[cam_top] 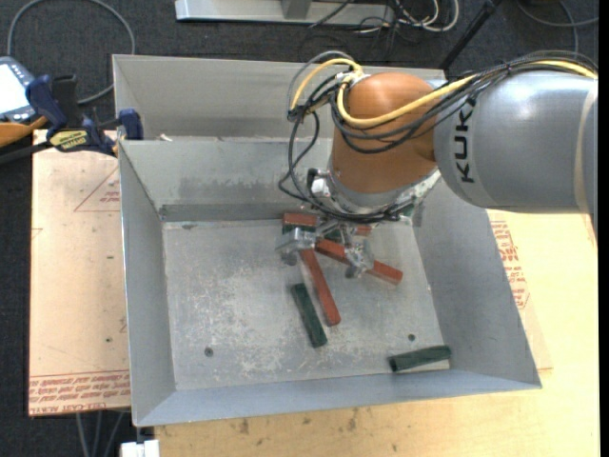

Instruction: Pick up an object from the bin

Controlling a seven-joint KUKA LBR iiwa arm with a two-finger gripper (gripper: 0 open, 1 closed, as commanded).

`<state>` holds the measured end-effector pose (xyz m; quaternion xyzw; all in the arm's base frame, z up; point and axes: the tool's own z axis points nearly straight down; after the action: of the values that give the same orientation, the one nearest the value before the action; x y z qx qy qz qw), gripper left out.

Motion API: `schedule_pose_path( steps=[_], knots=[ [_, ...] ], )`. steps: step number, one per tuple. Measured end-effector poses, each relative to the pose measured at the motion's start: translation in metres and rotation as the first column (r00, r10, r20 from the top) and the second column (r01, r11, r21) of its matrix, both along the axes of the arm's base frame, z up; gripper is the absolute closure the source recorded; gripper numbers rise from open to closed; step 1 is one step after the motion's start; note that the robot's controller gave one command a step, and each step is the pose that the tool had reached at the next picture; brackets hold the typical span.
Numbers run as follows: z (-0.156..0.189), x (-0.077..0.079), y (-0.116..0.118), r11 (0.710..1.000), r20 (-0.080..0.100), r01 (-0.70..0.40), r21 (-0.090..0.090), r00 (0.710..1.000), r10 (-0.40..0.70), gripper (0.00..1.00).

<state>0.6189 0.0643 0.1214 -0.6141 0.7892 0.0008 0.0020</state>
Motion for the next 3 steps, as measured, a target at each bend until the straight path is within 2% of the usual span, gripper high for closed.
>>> schedule_pose_path(
  steps=[1,2,3],
  knots=[
    [-0.029,0.029,-0.083,1.0,0.001,0.022,-0.004,1.0,-0.022,0.0],
    [0.031,0.016,-0.139,0.999,0.007,0.053,-0.005,0.999,-0.053,0.0],
    [-0.056,-0.005,-0.088,0.994,-0.01,0.107,0.0,0.994,-0.107,0.0]
  ],
)
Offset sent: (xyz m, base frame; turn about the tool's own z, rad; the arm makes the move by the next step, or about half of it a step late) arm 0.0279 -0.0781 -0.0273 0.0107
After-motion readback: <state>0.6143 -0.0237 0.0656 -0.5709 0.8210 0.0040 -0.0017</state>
